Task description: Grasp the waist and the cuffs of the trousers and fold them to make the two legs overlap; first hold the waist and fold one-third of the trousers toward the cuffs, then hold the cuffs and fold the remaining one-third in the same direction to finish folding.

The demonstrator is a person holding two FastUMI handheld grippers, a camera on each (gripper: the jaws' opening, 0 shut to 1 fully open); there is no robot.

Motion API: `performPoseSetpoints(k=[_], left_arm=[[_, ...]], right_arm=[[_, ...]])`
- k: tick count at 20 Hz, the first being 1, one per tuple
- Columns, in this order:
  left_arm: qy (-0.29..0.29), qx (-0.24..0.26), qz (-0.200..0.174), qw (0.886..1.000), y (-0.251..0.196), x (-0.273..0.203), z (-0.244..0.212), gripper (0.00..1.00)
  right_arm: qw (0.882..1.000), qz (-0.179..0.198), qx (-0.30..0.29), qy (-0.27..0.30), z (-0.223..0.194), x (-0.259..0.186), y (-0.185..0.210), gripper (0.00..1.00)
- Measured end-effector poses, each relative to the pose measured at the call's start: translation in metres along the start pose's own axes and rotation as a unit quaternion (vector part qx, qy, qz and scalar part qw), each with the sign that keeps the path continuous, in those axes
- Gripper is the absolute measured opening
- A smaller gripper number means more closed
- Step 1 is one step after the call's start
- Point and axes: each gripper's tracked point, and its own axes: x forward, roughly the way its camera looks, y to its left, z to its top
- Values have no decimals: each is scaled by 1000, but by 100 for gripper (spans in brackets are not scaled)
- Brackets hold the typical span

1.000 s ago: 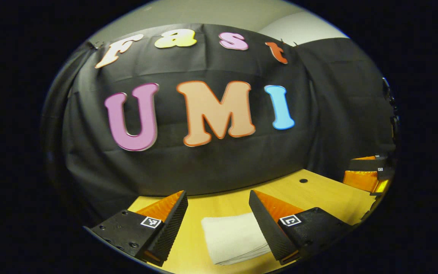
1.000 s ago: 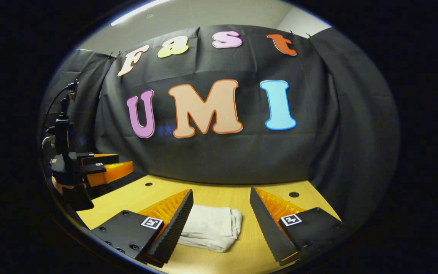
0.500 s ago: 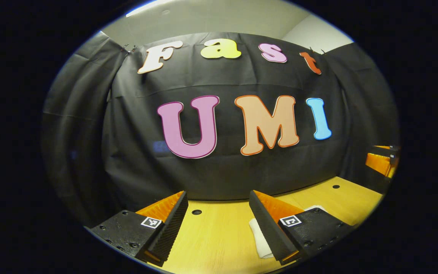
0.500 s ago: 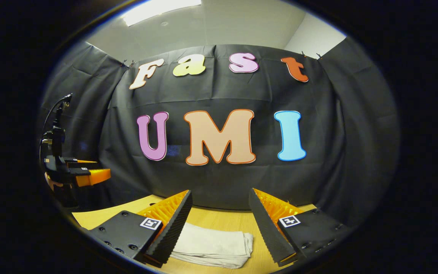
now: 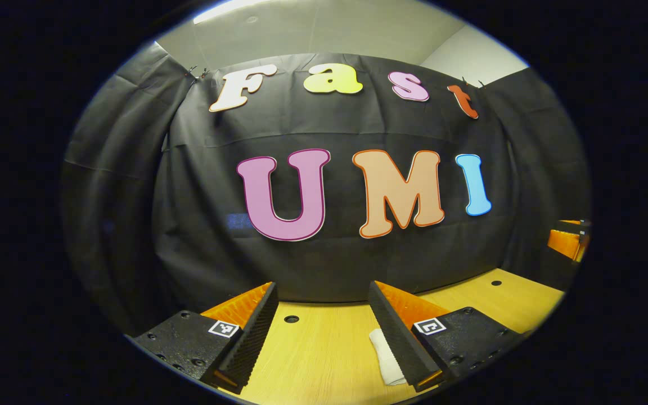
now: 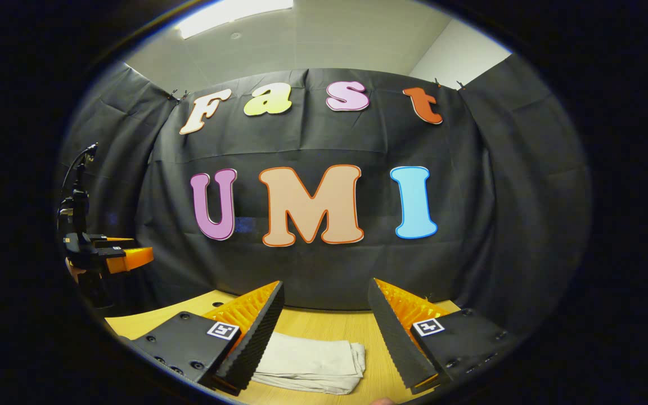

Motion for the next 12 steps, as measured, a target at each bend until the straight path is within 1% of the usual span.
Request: performPoseSetpoints(k=[3,4,5,7,8,9,12], left_arm=[[-4,1,4,1000,3,0,2,96],[-3,-1,5,1000,3,-1,1,99],[-2,-3,6,1000,4,-2,0,96],[-1,-4,7,1000,7,-3,-2,96],[-1,-5,8,1000,8,-4,-2,99],[-1,-4,9,1000,9,-4,-2,96],[-2,-2,11,1000,14,-5,-2,96]], right_arm=[[1000,-10,0,-6,6,-1,-4,96],[1000,-12,0,-9,8,-2,-6,96],[1000,-15,2,-10,9,-2,-7,96],[1000,-17,5,-13,10,-2,-6,96],[1000,-18,7,-16,11,-2,-7,94],[1000,-18,8,-18,12,-2,-7,96],[999,-20,14,-23,14,-3,-6,96]])
